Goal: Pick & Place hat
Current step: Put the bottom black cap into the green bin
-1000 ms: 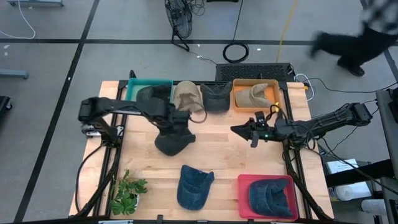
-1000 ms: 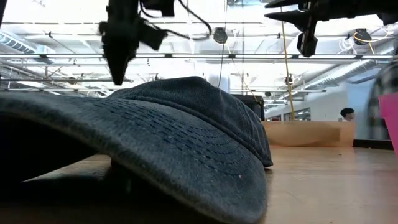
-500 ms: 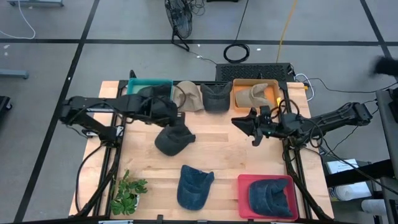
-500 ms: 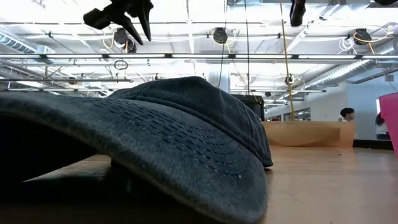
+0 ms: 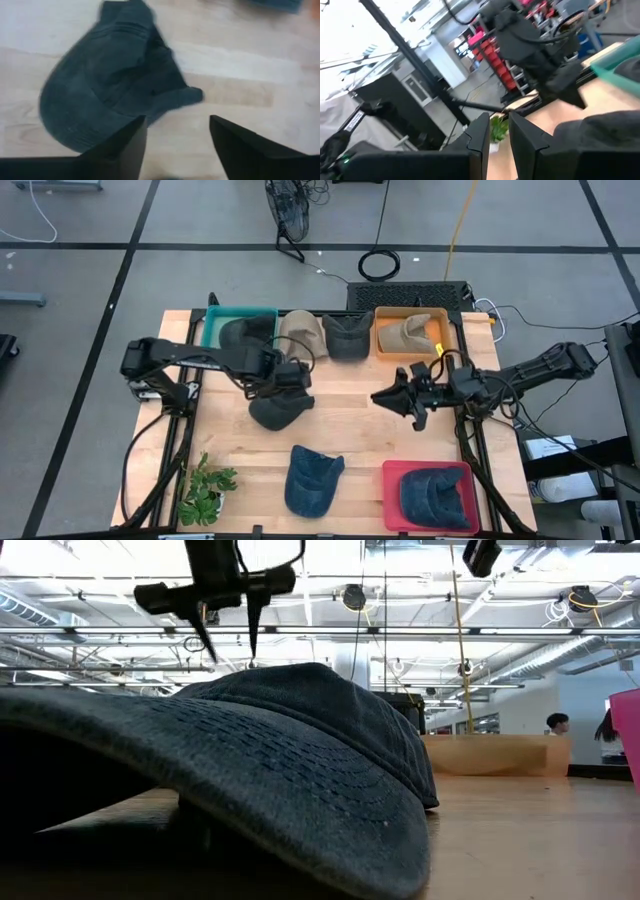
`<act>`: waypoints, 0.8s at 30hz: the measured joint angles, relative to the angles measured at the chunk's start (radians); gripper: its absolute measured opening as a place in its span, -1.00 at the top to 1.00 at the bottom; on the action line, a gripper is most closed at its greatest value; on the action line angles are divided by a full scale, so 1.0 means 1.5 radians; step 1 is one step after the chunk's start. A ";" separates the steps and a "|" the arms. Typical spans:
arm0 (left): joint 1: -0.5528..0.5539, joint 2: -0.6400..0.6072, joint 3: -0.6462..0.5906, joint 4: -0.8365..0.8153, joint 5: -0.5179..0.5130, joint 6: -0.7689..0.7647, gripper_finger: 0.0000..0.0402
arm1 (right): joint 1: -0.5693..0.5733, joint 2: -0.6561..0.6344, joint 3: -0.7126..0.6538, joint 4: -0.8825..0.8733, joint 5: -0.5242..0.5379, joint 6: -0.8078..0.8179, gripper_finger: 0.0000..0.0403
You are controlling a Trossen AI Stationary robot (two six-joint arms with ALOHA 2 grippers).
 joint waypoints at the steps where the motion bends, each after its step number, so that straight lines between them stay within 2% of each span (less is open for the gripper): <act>1: 0.003 0.007 0.000 -0.003 -0.001 -0.015 -0.24 | 0.006 0.000 0.000 -0.004 0.000 0.000 0.73; 4: 0.012 0.025 0.000 -0.001 0.004 -0.054 -0.35 | 0.019 0.000 0.000 -0.021 0.001 0.001 0.73; 7: 0.017 0.036 -0.005 0.000 0.005 -0.078 -0.36 | 0.027 0.000 0.000 -0.028 0.001 0.010 0.73; 15: 0.002 0.031 -0.119 0.031 0.087 -0.191 -0.09 | 0.032 -0.004 0.000 -0.060 -0.002 0.038 0.73; 20: -0.009 0.030 -0.154 0.121 0.067 -0.244 0.06 | 0.032 -0.006 0.000 -0.076 -0.016 0.038 0.73; 24: -0.003 0.029 -0.178 0.136 0.065 -0.253 0.08 | 0.031 -0.006 0.000 -0.085 -0.017 0.038 0.73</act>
